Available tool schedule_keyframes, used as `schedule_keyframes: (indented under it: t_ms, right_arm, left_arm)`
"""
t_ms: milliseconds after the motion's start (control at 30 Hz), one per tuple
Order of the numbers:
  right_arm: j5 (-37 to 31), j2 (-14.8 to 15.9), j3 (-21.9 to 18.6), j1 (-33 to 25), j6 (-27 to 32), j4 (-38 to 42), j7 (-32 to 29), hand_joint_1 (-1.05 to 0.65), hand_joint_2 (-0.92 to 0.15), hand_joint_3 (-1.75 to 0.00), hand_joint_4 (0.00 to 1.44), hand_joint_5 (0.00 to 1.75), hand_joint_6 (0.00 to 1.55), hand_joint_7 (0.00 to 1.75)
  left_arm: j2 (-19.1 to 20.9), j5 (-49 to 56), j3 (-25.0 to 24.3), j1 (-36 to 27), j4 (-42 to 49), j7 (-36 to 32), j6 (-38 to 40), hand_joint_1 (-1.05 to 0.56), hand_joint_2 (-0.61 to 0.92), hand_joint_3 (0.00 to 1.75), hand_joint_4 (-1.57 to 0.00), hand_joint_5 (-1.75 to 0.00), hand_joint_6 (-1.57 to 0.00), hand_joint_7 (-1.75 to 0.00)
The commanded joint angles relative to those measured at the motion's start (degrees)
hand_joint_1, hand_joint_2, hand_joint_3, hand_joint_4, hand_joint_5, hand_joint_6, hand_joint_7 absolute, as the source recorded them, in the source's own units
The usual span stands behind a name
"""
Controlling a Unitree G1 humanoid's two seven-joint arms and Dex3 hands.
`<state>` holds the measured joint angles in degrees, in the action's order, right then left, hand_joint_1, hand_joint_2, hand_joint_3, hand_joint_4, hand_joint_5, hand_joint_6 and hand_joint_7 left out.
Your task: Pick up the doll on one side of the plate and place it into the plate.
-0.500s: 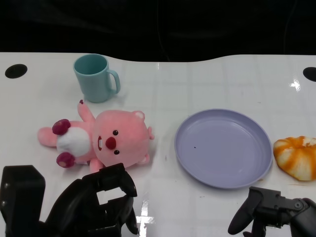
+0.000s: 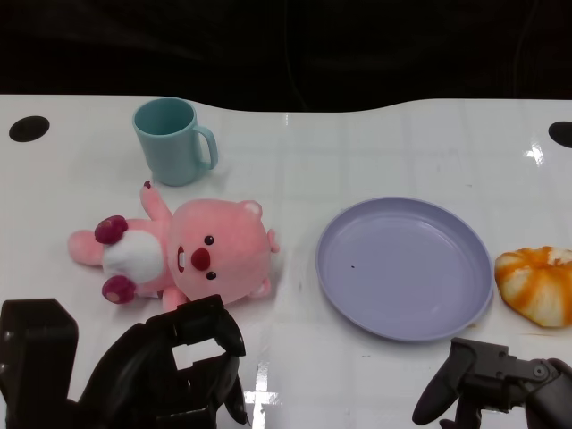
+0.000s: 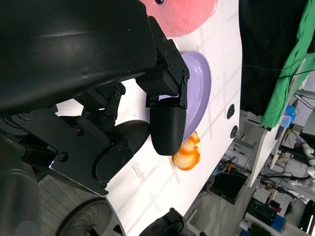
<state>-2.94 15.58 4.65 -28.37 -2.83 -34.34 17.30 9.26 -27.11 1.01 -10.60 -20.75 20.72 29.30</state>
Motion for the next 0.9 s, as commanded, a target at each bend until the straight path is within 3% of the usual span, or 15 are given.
schedule_keyframes:
  t_ms: [33,667,900]
  right_arm:
    - [-0.15,0.44,-0.24,-0.19,-0.31,-0.75,-0.15,-0.08,-0.51,-1.13,0.67,1.66,0.61,1.28]
    - [-0.91,0.29,0.38,0.17,0.26,-1.06,-0.33,-0.08,-0.52,-1.13,0.68,1.67,0.61,1.28]
    - [-0.84,-0.17,1.02,0.69,0.69,-0.61,-0.47,-0.07,-0.52,-1.13,0.66,1.67,0.60,1.29]
  left_arm:
    - [0.80,0.08,-0.75,-0.48,0.48,0.60,-0.82,-0.18,0.50,1.22,-0.78,-1.75,-0.72,-1.53]
    - [0.96,0.28,-1.44,-0.29,0.84,0.42,-1.72,-0.19,0.52,1.17,-0.77,-1.74,-0.73,-1.47]
    - [0.16,0.49,-2.57,0.18,-0.11,-1.86,-1.25,-0.15,0.47,1.30,-0.71,-1.62,-0.75,-1.18]
